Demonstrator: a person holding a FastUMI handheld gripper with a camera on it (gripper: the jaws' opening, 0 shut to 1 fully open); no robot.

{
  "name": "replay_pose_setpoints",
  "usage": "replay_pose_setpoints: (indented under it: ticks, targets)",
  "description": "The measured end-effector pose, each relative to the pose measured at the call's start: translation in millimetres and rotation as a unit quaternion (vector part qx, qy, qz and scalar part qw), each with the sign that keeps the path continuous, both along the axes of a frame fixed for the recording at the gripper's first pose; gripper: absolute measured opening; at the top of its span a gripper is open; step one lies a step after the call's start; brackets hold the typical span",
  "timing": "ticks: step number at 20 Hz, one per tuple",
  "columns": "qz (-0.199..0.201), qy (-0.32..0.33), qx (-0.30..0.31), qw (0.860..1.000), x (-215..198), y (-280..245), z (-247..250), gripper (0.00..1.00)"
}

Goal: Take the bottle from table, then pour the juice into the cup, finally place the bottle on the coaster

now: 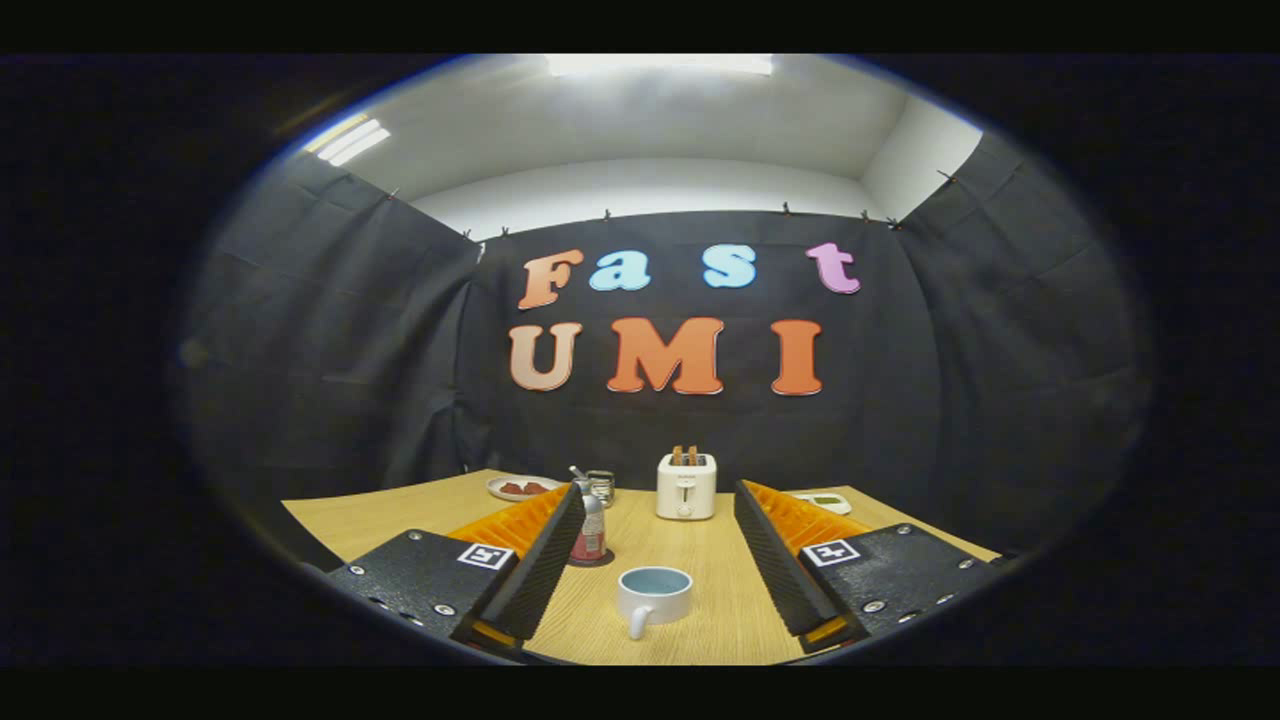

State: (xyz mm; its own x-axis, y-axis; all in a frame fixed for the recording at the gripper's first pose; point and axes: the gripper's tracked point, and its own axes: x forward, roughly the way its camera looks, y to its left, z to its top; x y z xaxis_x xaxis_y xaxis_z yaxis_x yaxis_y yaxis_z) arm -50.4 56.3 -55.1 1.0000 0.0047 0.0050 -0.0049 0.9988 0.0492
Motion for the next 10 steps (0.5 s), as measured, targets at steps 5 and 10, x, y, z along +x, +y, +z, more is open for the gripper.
replay_pose_setpoints:
  ticks: [5,10]
  targets:
    - [0.001,-0.017,0.031,0.999,-6,-11,12,0.89]
    - [-0.013,-0.025,0.047,0.998,-7,-26,19,0.89]
